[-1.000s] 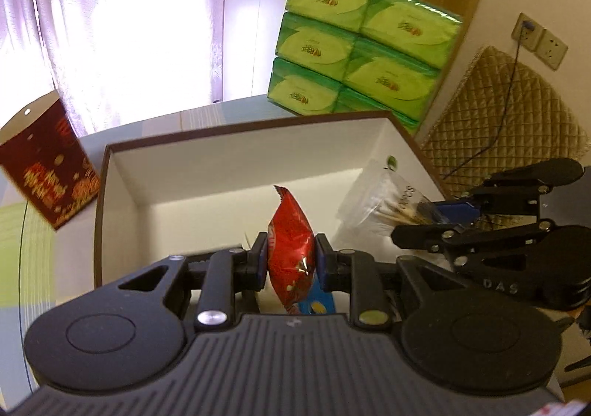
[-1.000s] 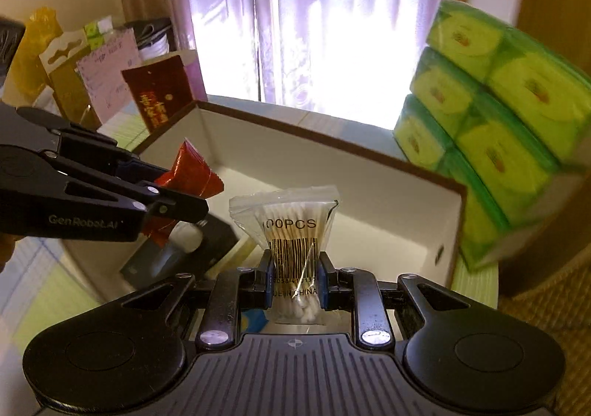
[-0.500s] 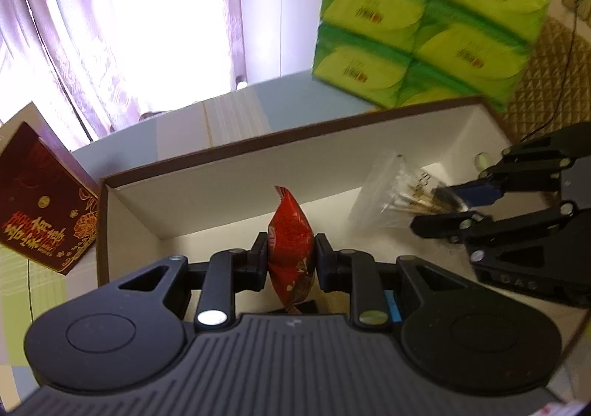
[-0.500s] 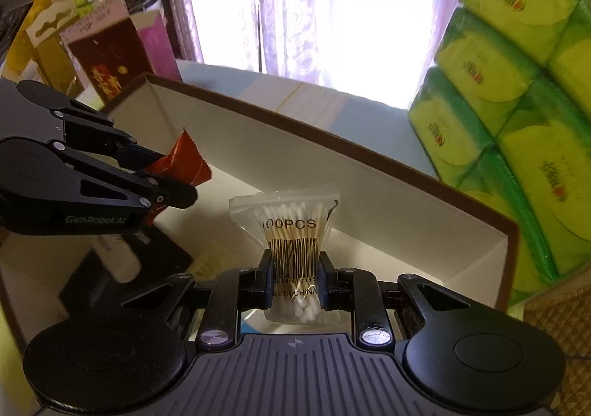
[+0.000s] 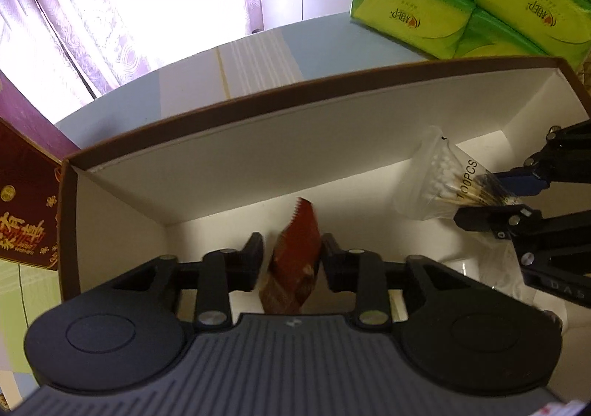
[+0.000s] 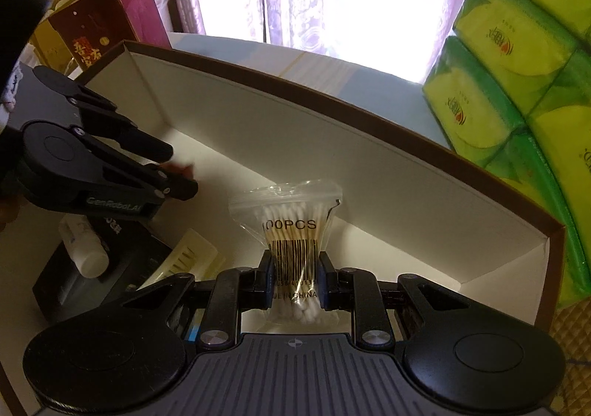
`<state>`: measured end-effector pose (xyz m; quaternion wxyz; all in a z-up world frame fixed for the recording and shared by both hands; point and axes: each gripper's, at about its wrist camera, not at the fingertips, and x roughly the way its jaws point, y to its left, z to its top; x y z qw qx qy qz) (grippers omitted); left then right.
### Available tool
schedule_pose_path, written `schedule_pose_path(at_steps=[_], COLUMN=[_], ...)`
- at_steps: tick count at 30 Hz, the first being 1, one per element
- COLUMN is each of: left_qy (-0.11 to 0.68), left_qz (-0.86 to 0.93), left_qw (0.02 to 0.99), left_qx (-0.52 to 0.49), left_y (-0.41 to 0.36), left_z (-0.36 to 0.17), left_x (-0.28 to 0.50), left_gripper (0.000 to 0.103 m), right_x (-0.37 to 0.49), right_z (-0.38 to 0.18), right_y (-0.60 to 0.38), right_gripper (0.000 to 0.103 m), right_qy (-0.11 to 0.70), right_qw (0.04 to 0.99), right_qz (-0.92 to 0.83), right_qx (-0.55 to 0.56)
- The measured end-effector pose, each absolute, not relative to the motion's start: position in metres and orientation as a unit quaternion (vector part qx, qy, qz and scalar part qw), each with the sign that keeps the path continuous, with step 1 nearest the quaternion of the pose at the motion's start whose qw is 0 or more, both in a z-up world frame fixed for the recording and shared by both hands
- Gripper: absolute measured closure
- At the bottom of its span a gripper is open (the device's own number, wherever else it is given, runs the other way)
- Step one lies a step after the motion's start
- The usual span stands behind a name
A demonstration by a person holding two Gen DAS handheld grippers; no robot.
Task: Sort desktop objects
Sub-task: 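Carry the red packet and cotton-swab bag with both tools over the box, then lower into the box and open both tools to release packet and swab bag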
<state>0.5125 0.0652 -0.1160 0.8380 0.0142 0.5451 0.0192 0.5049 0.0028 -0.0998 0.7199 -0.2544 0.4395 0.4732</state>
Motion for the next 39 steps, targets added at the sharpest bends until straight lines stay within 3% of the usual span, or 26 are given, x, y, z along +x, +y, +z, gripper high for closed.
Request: schedule_pose_path(at_steps=[7,8,11,14,18,26,39], left_qy=[0.538,0.537,0.533,0.533,0.529,0.518,0.493], left_qz=[0.021,0.021,0.023,0.021,0.018,0.014,0.022], left_qw=[0.843,0.843,0.846,0.846,0.848,0.854,0.869], left_qx=[0.020,0.022,0.022,0.018,0.029,0.045,0.044], left_y=[0.063,0.063,0.062,0.058,0.054,0.046,0.034], left_z=[-0.110,-0.108,-0.104,-0.104,-0.097,-0.078,-0.043], left_x=[0.508,0.507,0.502,0.504,0.495,0.480,0.434], left_gripper=[0.060,0.059,0.055,0.048,0.031,0.025,0.017], right_x=[0.505,0.504,0.499,0.498,0.493,0.477,0.444], right_z=[-0.103,-0.102,-0.098,-0.093,-0.084,-0.068,-0.036], right_y=[0.003,0.002,-0.004,-0.011,-0.019,-0.033,-0.059], right_gripper=[0.081,0.073,0.033,0.026,0.012,0.002,0.002], right_qy=[0.440,0.436,0.416,0.412,0.407,0.407,0.415], right_qw=[0.720,0.724,0.739,0.741,0.740,0.749,0.774], right_qz=[0.471,0.468,0.461,0.466,0.476,0.467,0.434], right_qx=[-0.257,-0.258,-0.261,-0.252,-0.246,-0.235,-0.200])
